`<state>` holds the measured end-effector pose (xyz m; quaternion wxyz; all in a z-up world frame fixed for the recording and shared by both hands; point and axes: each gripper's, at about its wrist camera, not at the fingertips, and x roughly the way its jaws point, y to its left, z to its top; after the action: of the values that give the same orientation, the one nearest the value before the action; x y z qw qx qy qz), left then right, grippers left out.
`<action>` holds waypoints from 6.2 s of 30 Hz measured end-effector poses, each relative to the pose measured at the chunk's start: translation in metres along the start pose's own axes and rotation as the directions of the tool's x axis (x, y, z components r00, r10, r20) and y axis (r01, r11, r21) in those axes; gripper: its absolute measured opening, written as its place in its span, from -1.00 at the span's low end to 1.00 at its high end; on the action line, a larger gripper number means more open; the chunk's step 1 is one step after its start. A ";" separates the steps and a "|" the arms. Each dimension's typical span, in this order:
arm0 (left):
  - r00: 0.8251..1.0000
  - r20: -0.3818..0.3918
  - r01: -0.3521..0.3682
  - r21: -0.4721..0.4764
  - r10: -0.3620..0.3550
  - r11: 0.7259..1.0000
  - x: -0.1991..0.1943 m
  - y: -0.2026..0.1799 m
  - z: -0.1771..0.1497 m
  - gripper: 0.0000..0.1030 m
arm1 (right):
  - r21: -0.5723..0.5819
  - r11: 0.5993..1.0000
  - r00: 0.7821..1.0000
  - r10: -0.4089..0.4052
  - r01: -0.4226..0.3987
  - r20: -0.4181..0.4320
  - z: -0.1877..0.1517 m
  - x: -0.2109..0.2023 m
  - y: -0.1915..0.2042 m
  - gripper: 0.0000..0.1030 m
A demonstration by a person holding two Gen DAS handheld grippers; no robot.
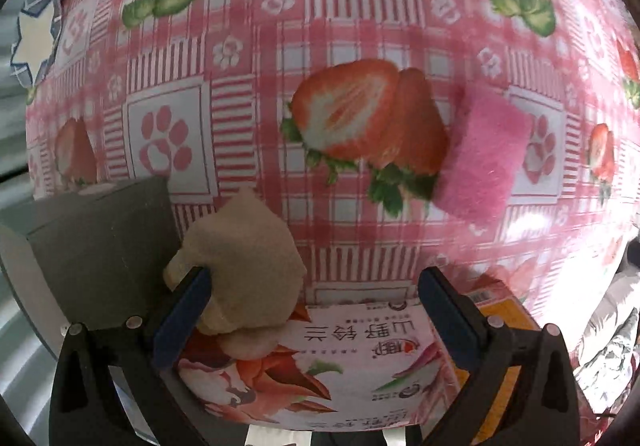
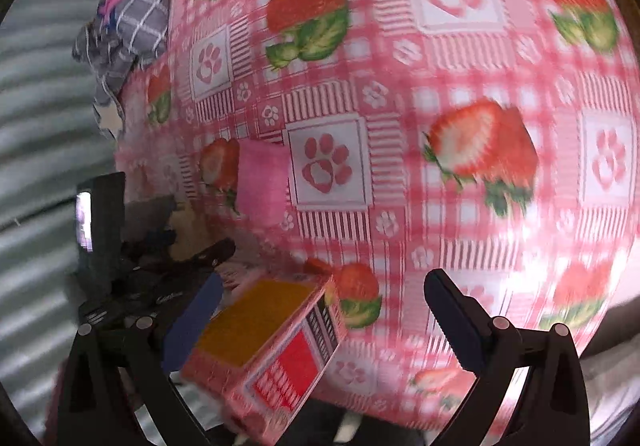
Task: Organize soft objects
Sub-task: 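Grasp the beige knit cloth with the left tool while the right grasps the pink sponge, then carry the beige cloth and pink sponge with both tools over the white box, then open both tools, dropping the beige cloth and pink sponge into the box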
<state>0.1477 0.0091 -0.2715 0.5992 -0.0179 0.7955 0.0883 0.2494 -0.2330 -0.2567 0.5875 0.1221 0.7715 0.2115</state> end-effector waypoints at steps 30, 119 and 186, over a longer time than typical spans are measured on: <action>0.904 0.271 0.380 -0.160 -0.329 0.911 -0.062 0.068 0.007 1.00 | -0.316 0.923 0.975 -0.218 0.222 0.047 0.040 0.085 0.082 0.97; 0.885 0.460 0.042 0.079 -0.074 0.996 -0.124 -0.043 -0.073 -0.50 | -0.190 0.932 0.898 -0.218 0.308 0.383 -0.098 -0.069 0.064 0.00; 0.859 0.501 0.143 -0.429 0.104 0.892 -0.089 0.183 -0.219 0.69 | -0.634 0.699 0.941 -0.192 0.331 0.280 -0.160 0.056 0.348 0.99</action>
<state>-0.0597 0.1465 -0.1064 0.7685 -0.1407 0.5648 0.2657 0.0597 0.0688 -0.1056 0.6871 -0.1899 0.5916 0.3766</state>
